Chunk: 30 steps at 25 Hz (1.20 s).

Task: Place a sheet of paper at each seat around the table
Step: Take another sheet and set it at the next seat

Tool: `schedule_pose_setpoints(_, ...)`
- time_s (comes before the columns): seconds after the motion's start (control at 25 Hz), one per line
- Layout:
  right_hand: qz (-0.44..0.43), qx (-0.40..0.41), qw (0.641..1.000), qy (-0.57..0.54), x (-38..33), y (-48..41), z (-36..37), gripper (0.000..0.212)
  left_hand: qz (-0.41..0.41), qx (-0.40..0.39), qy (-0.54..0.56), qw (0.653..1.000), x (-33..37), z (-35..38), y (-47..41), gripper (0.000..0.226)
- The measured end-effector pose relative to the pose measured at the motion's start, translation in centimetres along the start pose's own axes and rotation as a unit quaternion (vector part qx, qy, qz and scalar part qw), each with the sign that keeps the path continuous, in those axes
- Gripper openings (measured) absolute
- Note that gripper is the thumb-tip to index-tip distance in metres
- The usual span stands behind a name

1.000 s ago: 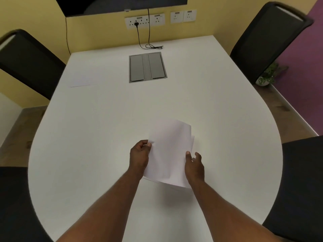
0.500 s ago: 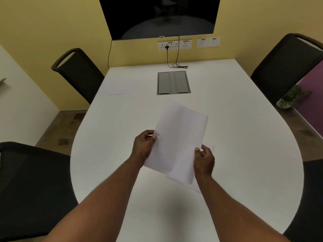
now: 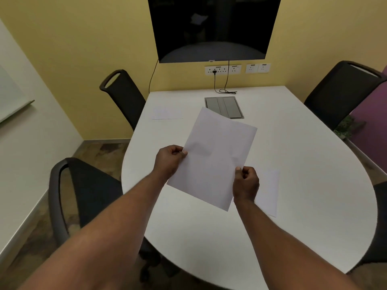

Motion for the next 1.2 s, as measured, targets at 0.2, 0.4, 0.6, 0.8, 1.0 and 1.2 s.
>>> schedule_pose_setpoints(0.2,-0.014,0.002,1.000,0.002,-1.7,7.2,5.1,0.018,0.012,0.014,-0.051,0.999,-0.8,-8.3,1.9,0.010)
schedule_pose_setpoints(0.4,-0.012,0.001,1.000,0.010,-1.8,9.7,9.4,0.021,0.003,0.018,-0.080,0.997,-1.7,-13.2,0.7,0.009)
schedule_pose_setpoints(0.6,-0.003,0.007,1.000,0.021,-0.5,8.7,14.2,0.024,-0.031,0.001,-0.117,0.993,-3.8,-16.3,-4.0,0.012)
schedule_pose_setpoints(0.8,0.031,0.020,0.999,0.026,1.2,7.5,18.6,0.023,-0.049,-0.033,-0.173,0.983,-6.0,-17.4,-8.6,0.010)
schedule_pose_setpoints(1.0,0.062,0.033,0.997,0.041,2.2,7.6,20.6,0.024,-0.073,-0.041,-0.208,0.975,-7.5,-18.5,-11.8,0.014)
schedule_pose_setpoints(1.2,0.101,0.059,0.991,0.063,4.3,7.8,22.5,0.023,-0.108,-0.085,-0.264,0.955,-10.2,-17.8,-15.3,0.017)
Point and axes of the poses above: each hand's wrist, its own y-axis away from the middle knuckle, its own z-axis out of the palm, x = y × z, the point moved 4 cm from there along -y, towards the middle knuckle, and after that the axes turned 9 degrees about -x, right-handed, at the moved point
